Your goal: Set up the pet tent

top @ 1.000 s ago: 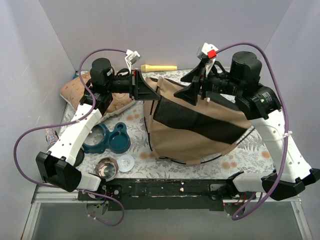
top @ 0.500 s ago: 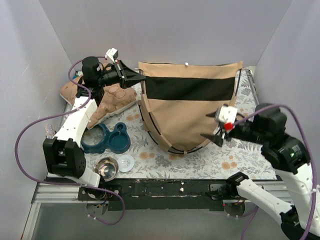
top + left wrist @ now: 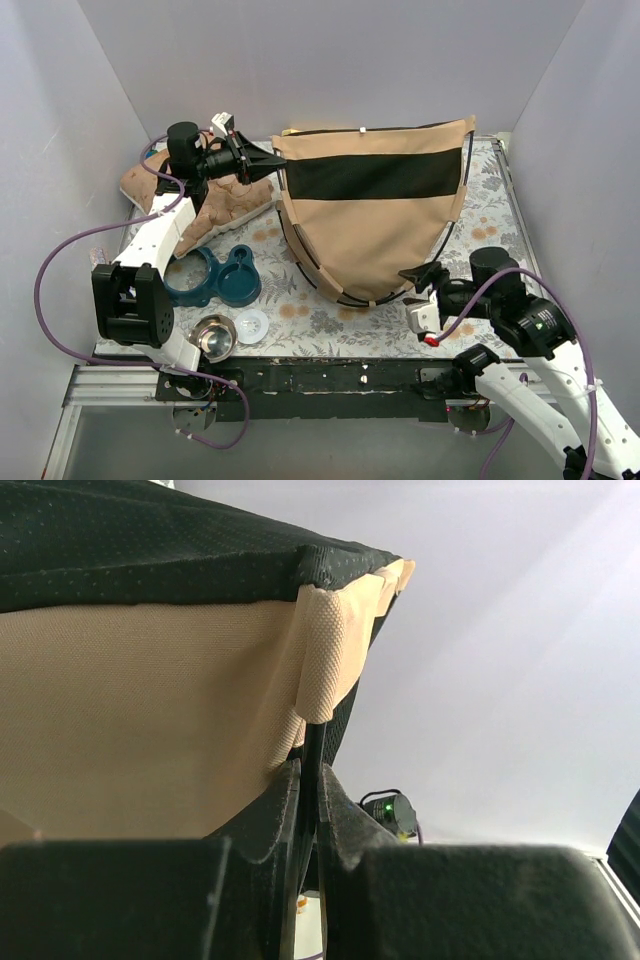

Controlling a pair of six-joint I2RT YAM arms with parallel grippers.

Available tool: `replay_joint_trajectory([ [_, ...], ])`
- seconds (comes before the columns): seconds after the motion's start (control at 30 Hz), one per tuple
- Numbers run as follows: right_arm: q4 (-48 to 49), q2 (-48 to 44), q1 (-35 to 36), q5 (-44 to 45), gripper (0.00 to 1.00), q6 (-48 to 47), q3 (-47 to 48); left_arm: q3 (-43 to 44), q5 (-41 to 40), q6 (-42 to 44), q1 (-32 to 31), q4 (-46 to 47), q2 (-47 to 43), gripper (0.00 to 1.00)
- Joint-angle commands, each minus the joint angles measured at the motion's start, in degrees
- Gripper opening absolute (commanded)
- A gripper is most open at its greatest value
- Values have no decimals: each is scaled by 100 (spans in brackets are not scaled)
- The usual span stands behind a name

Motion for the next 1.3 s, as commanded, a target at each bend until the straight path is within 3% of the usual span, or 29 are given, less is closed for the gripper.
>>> replay_joint_trajectory([
  [0.0,-364,-94,9,-413,67,-1423,-123,-211,19,-80,48,-233,-134,0],
  [0.23,39,-182,9,-273,65,-2180,-834,-247,-16,25,119,-434,-125,0],
  [0.37,600,-208,9,-133,59,-2593,-1291,-299,2,69,119,-461,-125,0],
  [0.47,1408,-506,9,34,43,-2909,-1809,-300,2,95,119,-470,-125,0],
  [0.6,2579,-1007,9,61,29,-3067,-2434,-387,28,113,154,-496,-116,0],
  [0.63,2658,-999,9,52,12,-3042,-2426,-396,45,113,163,-470,-107,0],
  [0.67,2668,-973,9,43,2,-2963,-2339,-396,72,113,163,-426,-116,0],
  [0.73,2650,-886,18,0,1,-2586,-2050,-353,124,113,172,-321,-107,7],
  [0.8,2746,-815,18,-1,1,-2008,-1698,-195,212,235,189,-303,-90,27],
  [0.87,2581,-693,9,-114,1,-1322,-1163,-11,396,498,268,30,-63,58],
  [0.93,2283,-412,9,-281,1,-637,-434,349,511,1322,399,-160,-28,94],
  [0.97,2185,-228,1,-317,1,-207,-48,629,494,1683,513,-493,7,98],
  [1.07,2228,335,9,-177,1,1050,1017,1438,363,2519,996,-926,112,98],
  [1.27,2518,1820,9,919,1,2950,2477,2346,125,3101,1621,-1313,165,98],
])
